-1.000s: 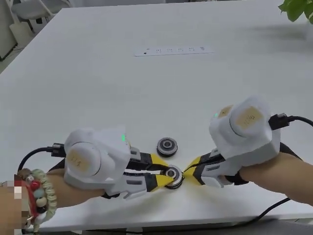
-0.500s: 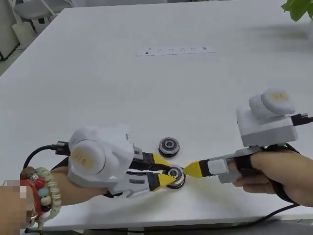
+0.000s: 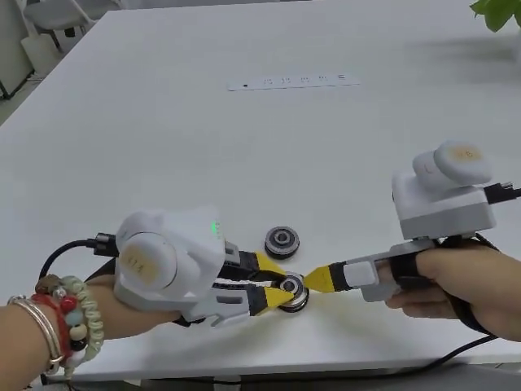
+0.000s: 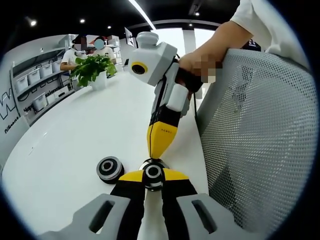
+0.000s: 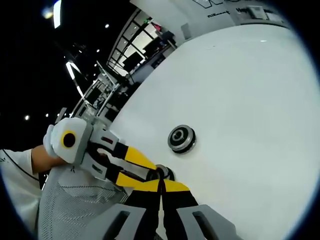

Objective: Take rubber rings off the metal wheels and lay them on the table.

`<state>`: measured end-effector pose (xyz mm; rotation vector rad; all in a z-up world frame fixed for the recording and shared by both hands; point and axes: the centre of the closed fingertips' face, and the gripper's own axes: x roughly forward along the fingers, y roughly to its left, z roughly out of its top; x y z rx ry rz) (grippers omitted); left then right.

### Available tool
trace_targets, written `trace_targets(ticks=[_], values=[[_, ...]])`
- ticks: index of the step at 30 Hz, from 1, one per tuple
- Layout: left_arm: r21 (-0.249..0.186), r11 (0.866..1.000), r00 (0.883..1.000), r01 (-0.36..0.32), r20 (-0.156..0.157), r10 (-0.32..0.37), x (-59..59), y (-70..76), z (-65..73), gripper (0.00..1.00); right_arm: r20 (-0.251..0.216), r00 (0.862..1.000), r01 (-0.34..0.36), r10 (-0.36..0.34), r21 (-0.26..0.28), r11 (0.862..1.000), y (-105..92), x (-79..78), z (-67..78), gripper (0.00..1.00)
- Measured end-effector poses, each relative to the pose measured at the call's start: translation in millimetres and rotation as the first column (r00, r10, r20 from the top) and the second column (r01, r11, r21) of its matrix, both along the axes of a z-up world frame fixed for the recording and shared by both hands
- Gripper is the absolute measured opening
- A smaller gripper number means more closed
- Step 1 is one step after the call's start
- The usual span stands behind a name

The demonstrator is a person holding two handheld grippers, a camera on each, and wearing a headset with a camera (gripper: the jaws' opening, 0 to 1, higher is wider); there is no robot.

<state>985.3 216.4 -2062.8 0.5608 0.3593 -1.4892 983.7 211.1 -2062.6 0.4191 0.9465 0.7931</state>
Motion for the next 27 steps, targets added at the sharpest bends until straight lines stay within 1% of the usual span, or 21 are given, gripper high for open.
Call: trace_targets(ticks=[11,15,21,27], values=[[0.004,1.000,1.000,0.001,0.000,-0.001,0.2,0.0,-0.5,0.07,0.016,1.000,-0.018,0.019,-0.006,1.000,1.1,1.0,1.5,0.00],[0.007,1.000,1.000,0.002,0.003,-0.002,0.4,0.0,-0.6,0.07,0.032,0.999,-0.036,0.037,-0.022,0.999,2.9,0.3,2.5,0.00],[0.010,1.000,1.000,0.003,0.011,-0.003,0.1,-0.2,-0.5,0.07,0.042,0.998,-0.047,0.048,-0.021,0.999,3.4,-0.4,3.7,0.00],[0.012,1.000,1.000,0.002,0.016,-0.002,-0.3,-0.2,-0.3,0.07,0.067,0.995,-0.068,0.072,-0.052,0.996,3.3,0.4,4.3,0.00]])
